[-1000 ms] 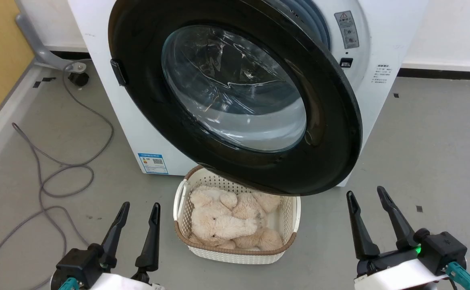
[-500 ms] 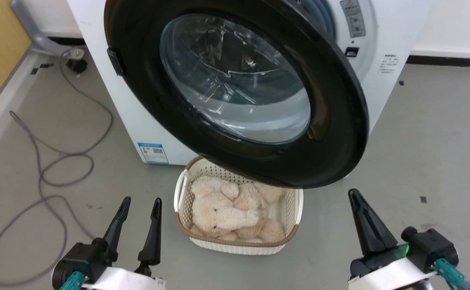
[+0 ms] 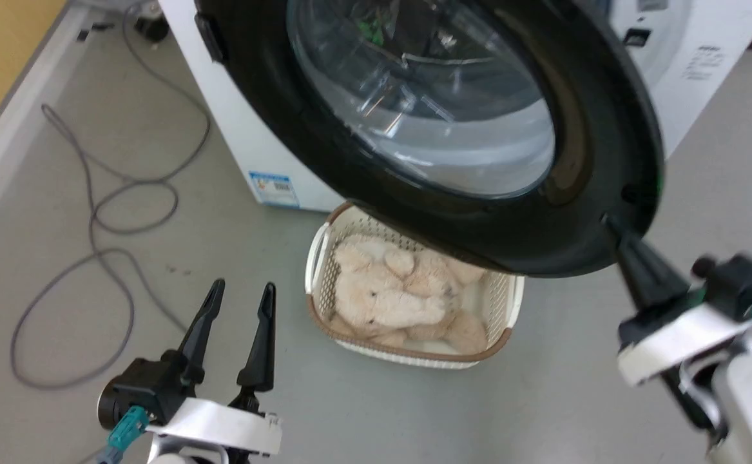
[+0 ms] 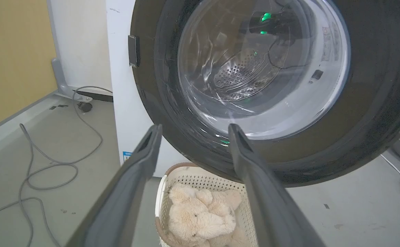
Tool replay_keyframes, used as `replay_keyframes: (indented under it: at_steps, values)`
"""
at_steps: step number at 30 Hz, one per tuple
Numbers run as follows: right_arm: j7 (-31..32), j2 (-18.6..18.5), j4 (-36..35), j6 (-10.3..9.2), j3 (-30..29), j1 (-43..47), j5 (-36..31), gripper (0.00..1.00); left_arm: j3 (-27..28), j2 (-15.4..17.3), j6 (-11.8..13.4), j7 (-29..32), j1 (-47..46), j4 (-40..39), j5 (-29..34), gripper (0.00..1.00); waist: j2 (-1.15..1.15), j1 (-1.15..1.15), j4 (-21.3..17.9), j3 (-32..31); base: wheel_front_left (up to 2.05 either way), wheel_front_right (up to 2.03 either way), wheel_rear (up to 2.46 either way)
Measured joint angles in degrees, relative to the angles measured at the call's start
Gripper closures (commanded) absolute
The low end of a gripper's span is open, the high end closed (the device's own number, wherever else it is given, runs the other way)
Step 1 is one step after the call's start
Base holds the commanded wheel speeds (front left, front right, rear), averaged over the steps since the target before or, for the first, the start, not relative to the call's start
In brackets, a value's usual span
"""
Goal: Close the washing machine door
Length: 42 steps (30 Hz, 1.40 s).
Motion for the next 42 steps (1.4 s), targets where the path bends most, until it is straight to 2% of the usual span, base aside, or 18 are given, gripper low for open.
replay_keyframes:
  at_steps: [14, 20, 30, 42]
  values:
    - [6.5, -9.3, 4.7, 0.13, 2.5, -17.4, 10.0, 1.0, -1.4, -0.9, 0.0, 0.0, -5.4, -1.6, 0.0, 0.0, 0.0, 0.0, 4.0, 8.3, 0.0, 0.0, 0.0]
    - [9.3, -11.1, 7.5, 0.14, 1.4, -24.7, 11.7, 1.0, -2.0, -1.1, 0.0, 0.0, -7.1, -2.0, 0.0, 0.0, 0.0, 0.01, 5.4, 12.1, 0.0, 0.0, 0.0]
    - [14.0, -10.0, 14.3, 0.19, -3.2, -35.6, 10.2, 1.0, -2.2, -1.4, 0.0, 0.0, -9.1, -2.2, -0.2, 0.0, 0.0, 0.01, 6.8, 16.5, 0.0, 0.0, 0.0]
    - [13.4, -6.8, 18.6, 0.65, -5.0, -37.4, 7.6, 1.0, -2.4, -1.5, 0.0, 0.0, -9.6, -1.4, -0.2, 0.0, 0.0, 0.01, 6.8, 15.4, 0.0, 0.0, 0.0]
